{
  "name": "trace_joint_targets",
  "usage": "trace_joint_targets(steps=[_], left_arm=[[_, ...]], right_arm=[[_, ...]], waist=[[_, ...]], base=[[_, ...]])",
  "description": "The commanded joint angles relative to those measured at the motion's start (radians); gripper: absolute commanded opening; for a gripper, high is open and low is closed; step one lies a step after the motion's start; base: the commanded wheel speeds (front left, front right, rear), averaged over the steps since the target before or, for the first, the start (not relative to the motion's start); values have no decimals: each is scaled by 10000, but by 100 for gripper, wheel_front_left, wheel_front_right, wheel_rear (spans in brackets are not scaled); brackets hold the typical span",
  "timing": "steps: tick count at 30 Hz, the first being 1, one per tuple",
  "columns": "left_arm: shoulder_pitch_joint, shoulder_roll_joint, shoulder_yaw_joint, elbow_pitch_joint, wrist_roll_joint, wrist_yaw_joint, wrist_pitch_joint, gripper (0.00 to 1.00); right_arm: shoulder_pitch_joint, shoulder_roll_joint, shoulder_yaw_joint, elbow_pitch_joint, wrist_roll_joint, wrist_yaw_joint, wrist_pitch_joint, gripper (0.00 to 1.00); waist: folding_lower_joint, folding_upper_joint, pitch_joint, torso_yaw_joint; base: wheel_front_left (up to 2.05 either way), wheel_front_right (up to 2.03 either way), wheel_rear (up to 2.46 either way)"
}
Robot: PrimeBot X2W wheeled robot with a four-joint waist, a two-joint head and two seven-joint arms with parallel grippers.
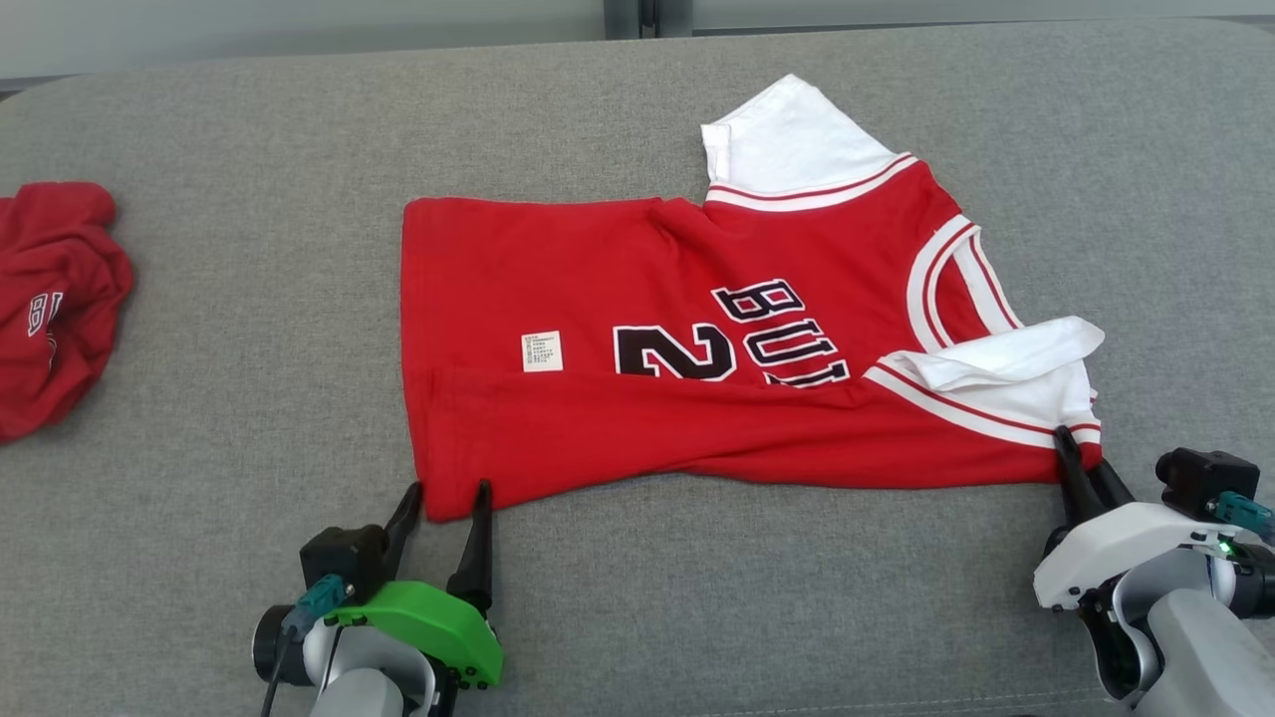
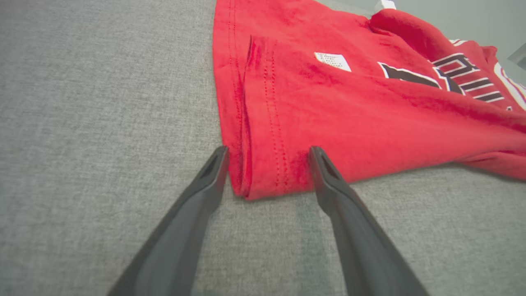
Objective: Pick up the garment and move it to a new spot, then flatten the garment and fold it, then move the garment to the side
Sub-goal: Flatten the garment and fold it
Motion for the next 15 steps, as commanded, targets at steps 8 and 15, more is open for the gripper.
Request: trace_joint_targets(steps=[8, 15], left_arm=[[-422, 58, -107, 339, -499, -21, 6, 0], [33, 64, 292, 625, -561, -102, 4, 0]], right_arm=[[-131, -78, 85, -138, -6, -21, 4, 0], [214, 125, -34, -117, 48, -21, 3, 0]], waist=[[0, 0, 114, -41], [0, 0, -656, -85]], base=[[0, 0, 0], [0, 0, 0]])
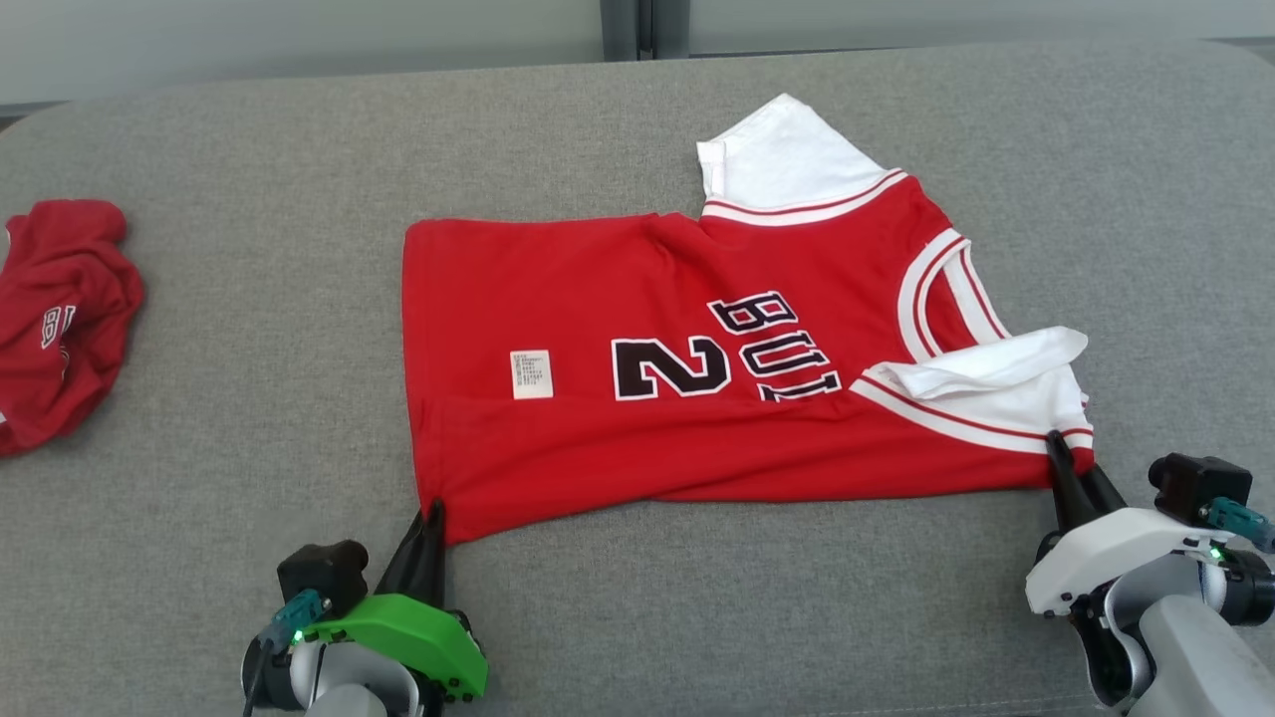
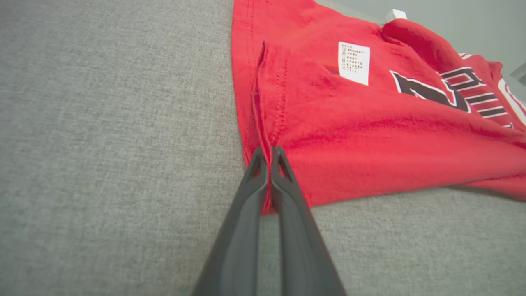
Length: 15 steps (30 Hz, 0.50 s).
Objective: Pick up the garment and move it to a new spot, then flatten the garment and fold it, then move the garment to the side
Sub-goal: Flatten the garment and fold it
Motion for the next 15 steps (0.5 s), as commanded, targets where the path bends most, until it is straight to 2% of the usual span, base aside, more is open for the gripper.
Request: trace_joint_targets(steps=[1, 9, 15], left_arm=[[208, 71, 134, 78, 143, -19, 2, 0], [954, 90, 700, 558, 883, -152, 2, 0], [1474, 122, 1014, 1158, 1106, -172, 2, 0]], right_arm=[[233, 50, -32, 33, 71, -19, 3, 0], [1115, 184, 127, 213, 220, -20, 1, 0], [1771, 85, 611, 9, 382, -20, 1, 0]], waist=[[0, 0, -527, -63], [0, 0, -1811, -68], [0, 0, -2231, -41]], base=[[0, 0, 0], [0, 0, 0], [0, 0, 0]])
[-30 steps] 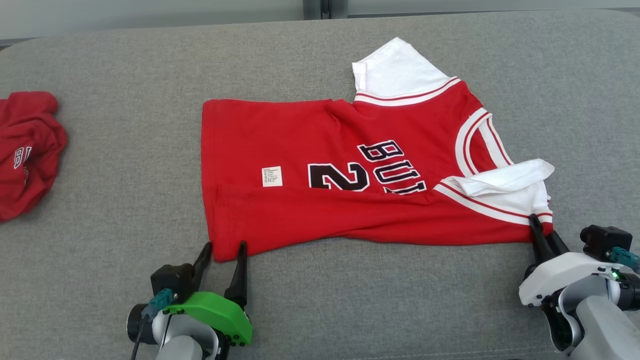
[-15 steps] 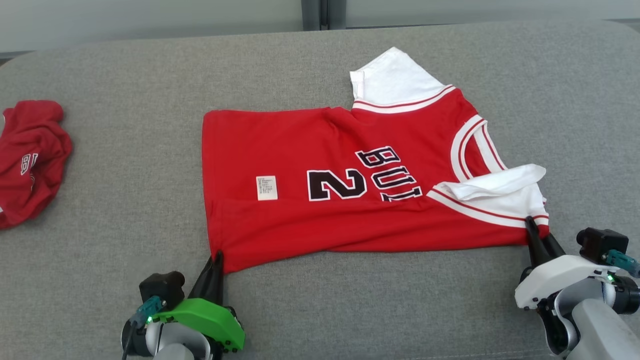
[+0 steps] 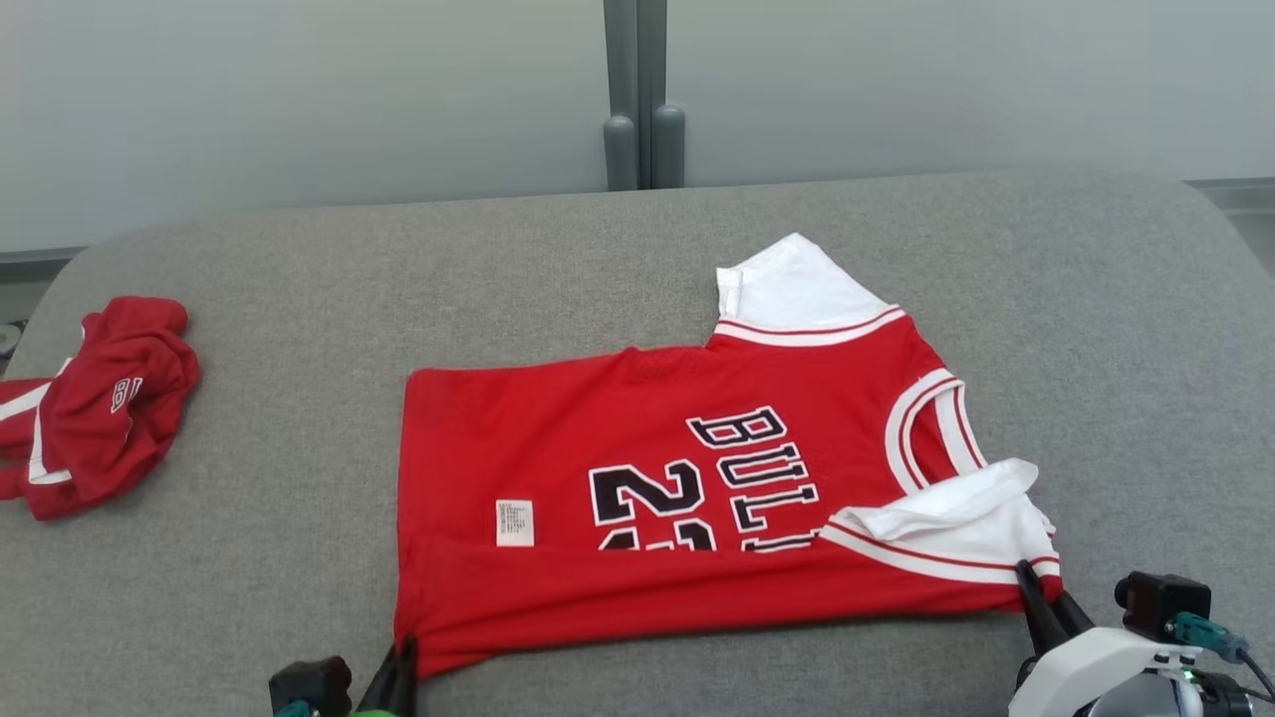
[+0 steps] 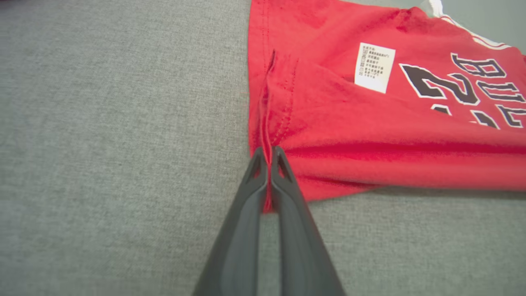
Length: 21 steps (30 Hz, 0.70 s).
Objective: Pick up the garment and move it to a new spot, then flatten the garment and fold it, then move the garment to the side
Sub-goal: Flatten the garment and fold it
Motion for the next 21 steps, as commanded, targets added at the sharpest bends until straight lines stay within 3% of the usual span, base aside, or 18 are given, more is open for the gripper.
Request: trace_joint_targets(steps=[1, 8, 9, 10, 11, 21], left_arm=[[270, 118, 94, 171, 101, 5, 4, 0], [488, 104, 169, 628, 199, 48, 6, 0], [462, 99, 150, 651, 231, 47, 10, 0], [418, 97, 135, 624, 260, 71, 12, 37], [360, 91, 122, 549, 306, 108, 12, 99], [549, 66, 213, -866, 769, 626, 6, 100]], right_arm=[[286, -125, 56, -23, 94, -22, -1, 0], [647, -219, 185, -26, 309, -22, -1, 0], [641, -242, 158, -21, 323, -22, -1, 9], [592, -266, 48, -45, 301, -24, -1, 51], [521, -258, -34, -74, 256, -22, -1, 100], [563, 147, -576, -1345, -916, -19, -1, 100]], waist=[[0, 0, -327, 27], [0, 0, -232, 121], [0, 0, -184, 139], [0, 0, -130, 154], [0, 0, -72, 167], [0, 0, 320, 229]], base=[[0, 0, 0], [0, 0, 0], [0, 0, 0], [0, 0, 0], [0, 0, 0], [0, 0, 0]])
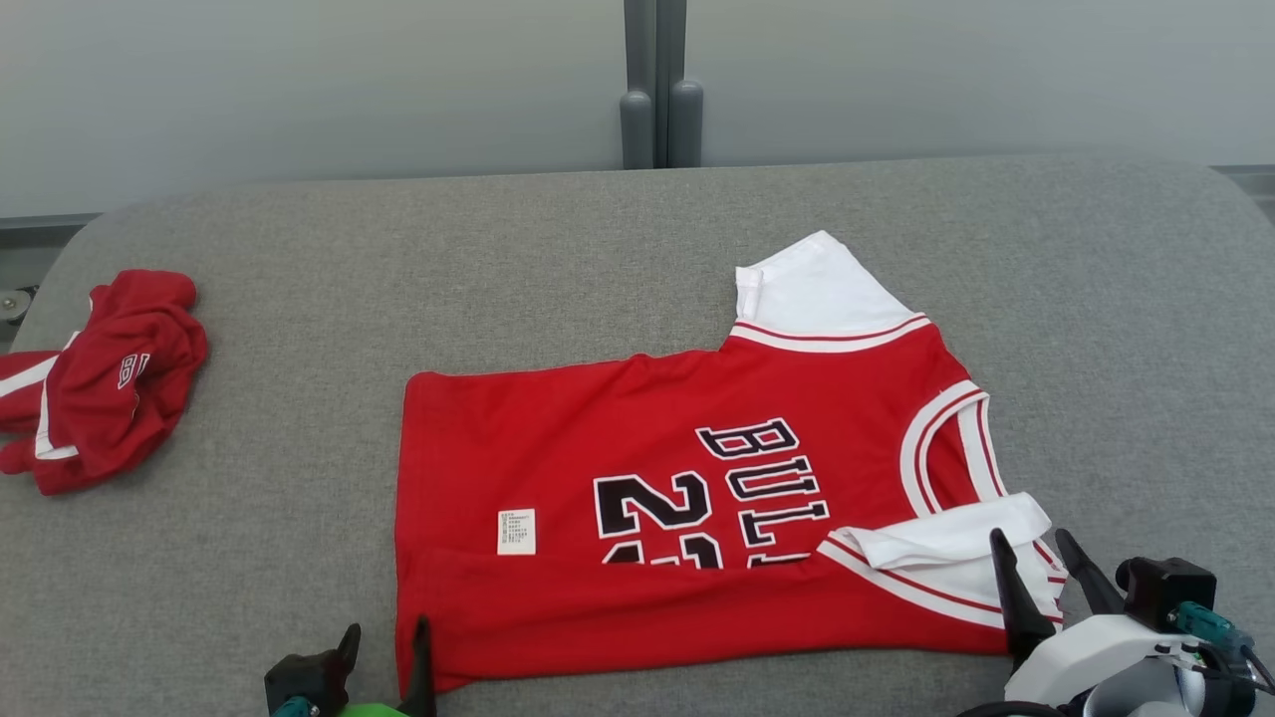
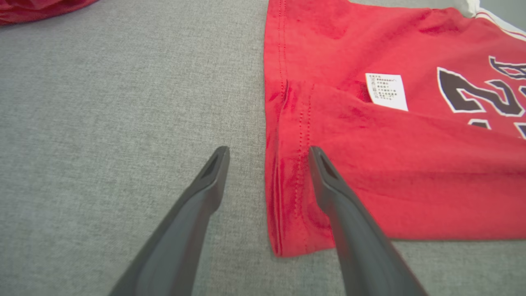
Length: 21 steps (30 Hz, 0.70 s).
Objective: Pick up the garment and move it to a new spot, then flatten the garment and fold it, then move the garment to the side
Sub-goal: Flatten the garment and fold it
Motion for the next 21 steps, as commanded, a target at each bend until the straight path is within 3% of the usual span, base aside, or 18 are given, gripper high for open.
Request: trace_joint_targets(steps=[1, 10, 21], left_arm=[[191, 62, 45, -160, 49, 98, 3, 100], [90, 60, -118, -683, -13, 132, 3, 100], [-91, 61, -369, -644, -223, 178, 3, 100]], right_arm=[[202, 74, 69, -156, -101, -15, -1, 100], [322, 188, 1144, -666, -140, -15, -1, 100], [-128, 64, 2179, -412, -545, -15, -1, 100]], waist=[[0, -1, 18, -12], [0, -1, 251, -100], [0, -1, 457, -18]], base=[[0, 0, 0], [0, 0, 0], [0, 0, 0]])
